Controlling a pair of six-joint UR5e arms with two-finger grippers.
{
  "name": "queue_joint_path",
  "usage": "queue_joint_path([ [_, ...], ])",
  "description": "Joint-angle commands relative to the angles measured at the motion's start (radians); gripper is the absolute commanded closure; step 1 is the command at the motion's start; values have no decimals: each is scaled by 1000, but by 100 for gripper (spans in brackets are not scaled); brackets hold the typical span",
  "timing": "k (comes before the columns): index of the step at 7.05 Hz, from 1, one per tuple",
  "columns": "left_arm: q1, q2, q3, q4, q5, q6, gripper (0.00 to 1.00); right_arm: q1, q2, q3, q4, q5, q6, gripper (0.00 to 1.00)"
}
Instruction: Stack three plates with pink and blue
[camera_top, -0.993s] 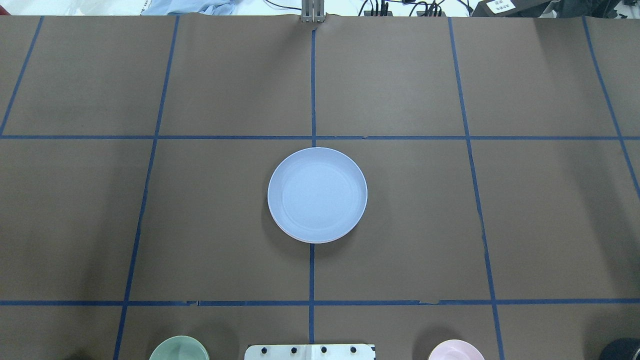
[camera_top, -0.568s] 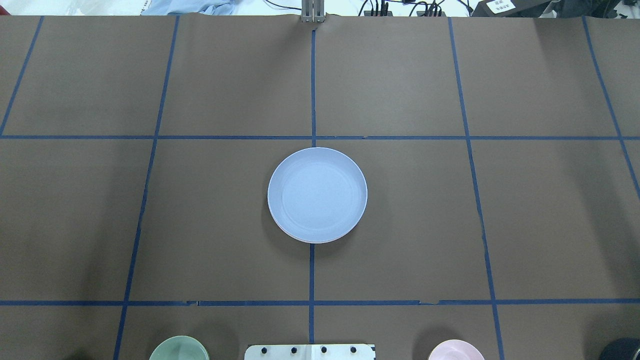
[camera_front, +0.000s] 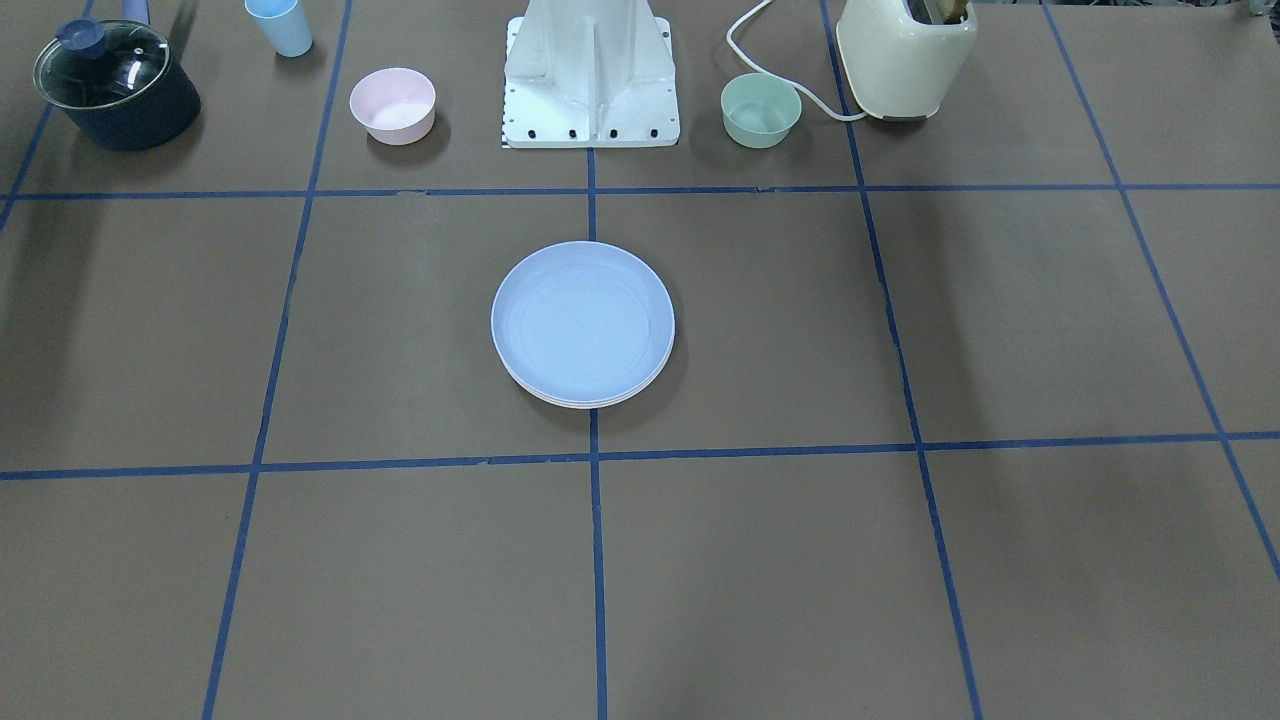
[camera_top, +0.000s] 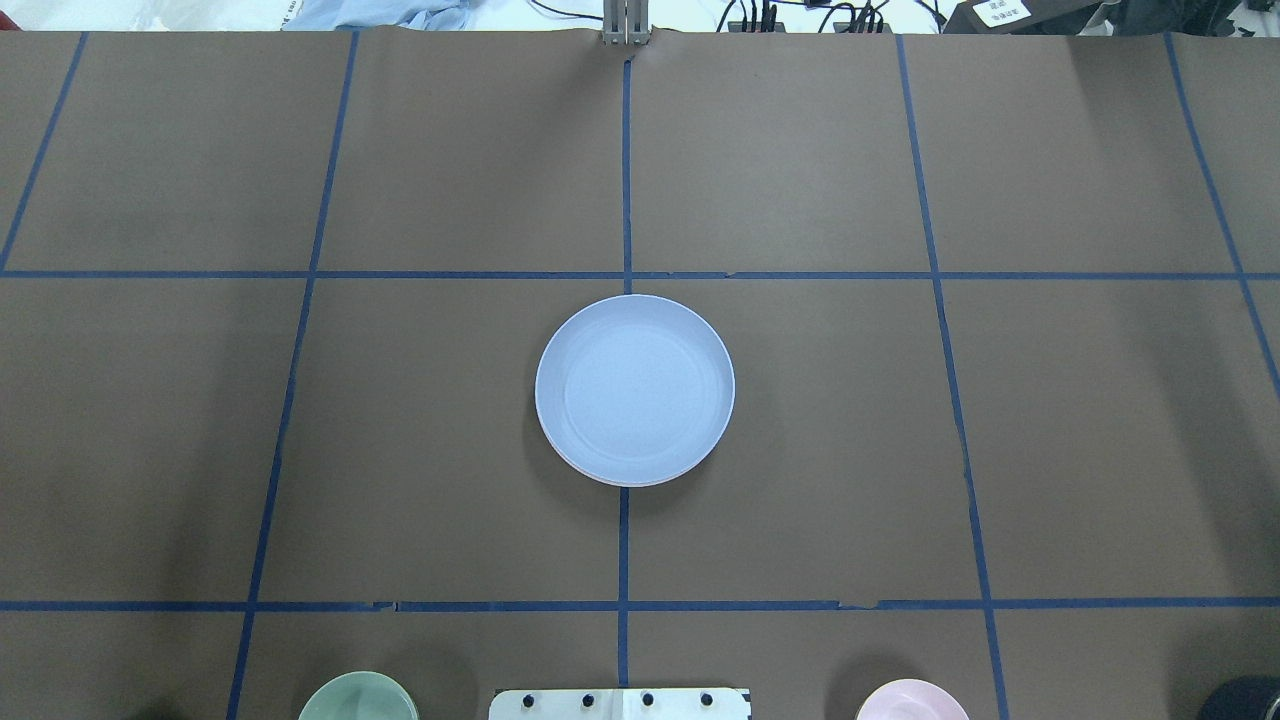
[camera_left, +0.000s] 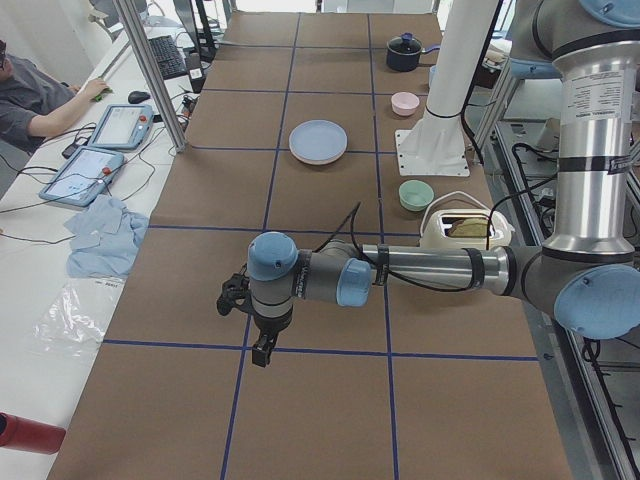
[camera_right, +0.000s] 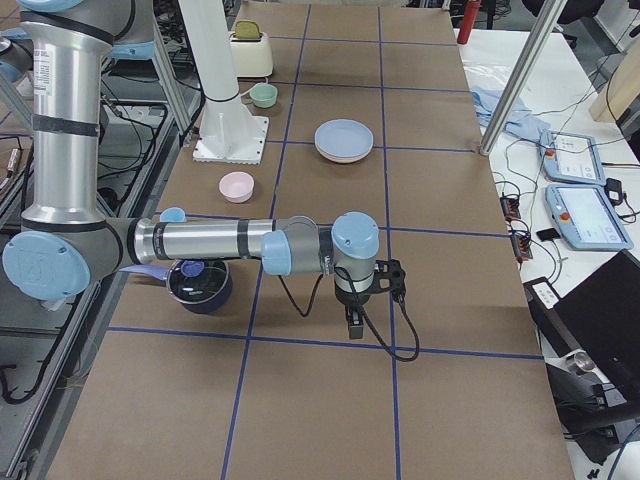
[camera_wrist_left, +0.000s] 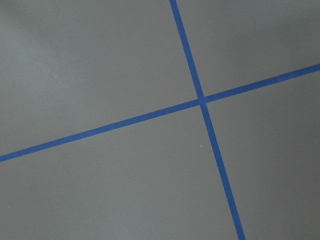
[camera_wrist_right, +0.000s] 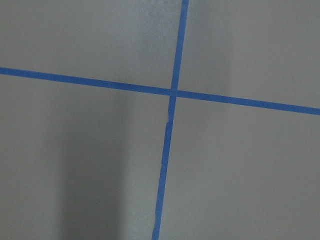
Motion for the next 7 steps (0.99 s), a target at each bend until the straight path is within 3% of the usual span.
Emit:
queue_joint_path([
  [1,0,1,0,1,-1,0,0,0,-1,0,-1,1,2,0],
  [7,0,26,5,-2,-1,0,0,0,-1,0,-1,1,2,0],
])
